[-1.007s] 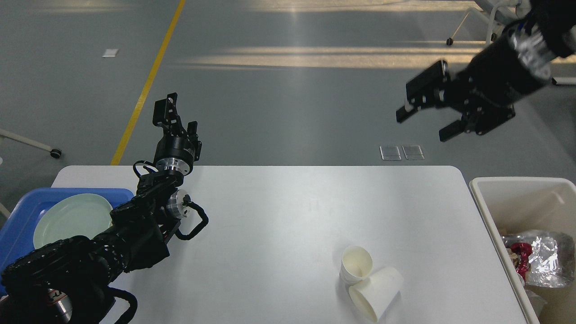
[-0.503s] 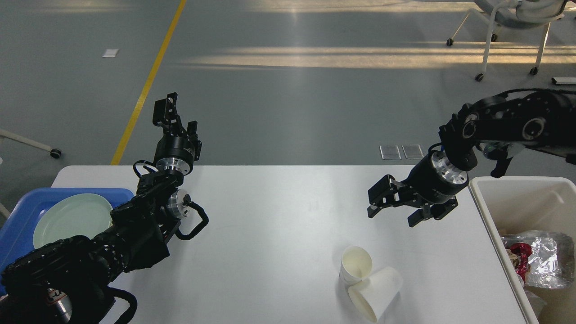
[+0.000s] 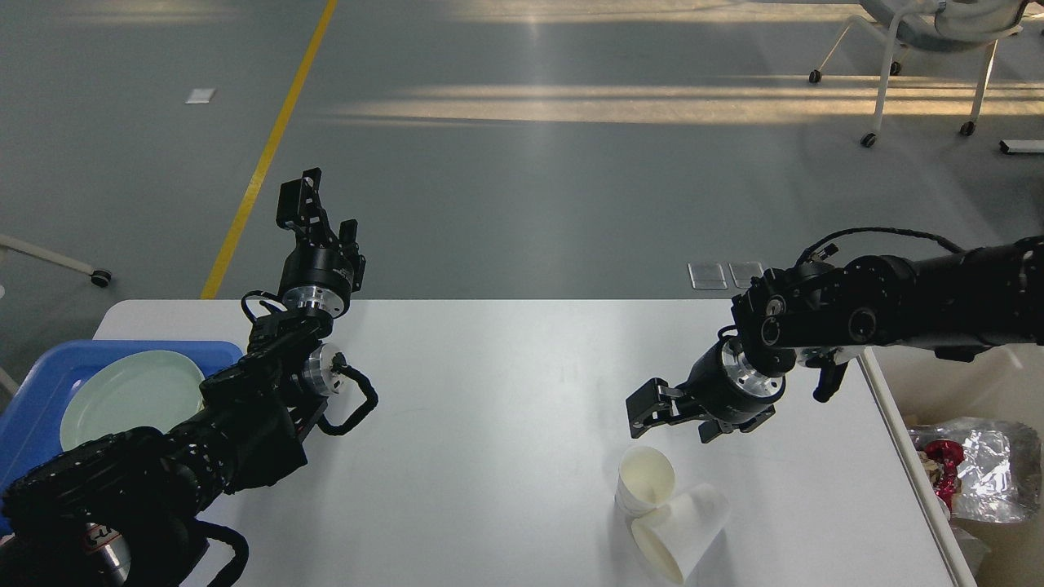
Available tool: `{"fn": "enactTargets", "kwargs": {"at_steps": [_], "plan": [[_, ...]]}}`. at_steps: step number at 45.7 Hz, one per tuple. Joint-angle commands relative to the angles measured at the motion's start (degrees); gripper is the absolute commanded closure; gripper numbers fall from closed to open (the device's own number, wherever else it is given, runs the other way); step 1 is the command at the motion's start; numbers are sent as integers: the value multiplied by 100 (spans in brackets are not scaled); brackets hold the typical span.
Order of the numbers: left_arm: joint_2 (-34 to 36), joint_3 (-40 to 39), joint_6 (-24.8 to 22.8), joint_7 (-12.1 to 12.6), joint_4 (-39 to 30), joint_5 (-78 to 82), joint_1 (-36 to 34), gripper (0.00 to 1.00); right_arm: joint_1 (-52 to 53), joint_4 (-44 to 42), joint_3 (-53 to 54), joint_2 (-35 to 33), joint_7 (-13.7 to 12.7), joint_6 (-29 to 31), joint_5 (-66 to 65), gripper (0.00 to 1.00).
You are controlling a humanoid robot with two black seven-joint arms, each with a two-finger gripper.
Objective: Tidy desktop
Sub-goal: 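Lower the right gripper onto the upright paper cup and grasp it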
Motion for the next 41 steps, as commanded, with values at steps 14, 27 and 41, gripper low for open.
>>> {"fn": "enactTargets", "kwargs": {"at_steps": [14,27,41], "plan": [[-2,-9,0,0,0,0,2,2,-540,-75,-32,5,9,-575,-444,4],[-2,0,0,0,0,0,-7,2,-786,-224,-32,163,9,-575,-444,13],[-2,0,0,0,0,0,-7,2,-1102,-620,-23,207,9,-575,-444,85]]}}
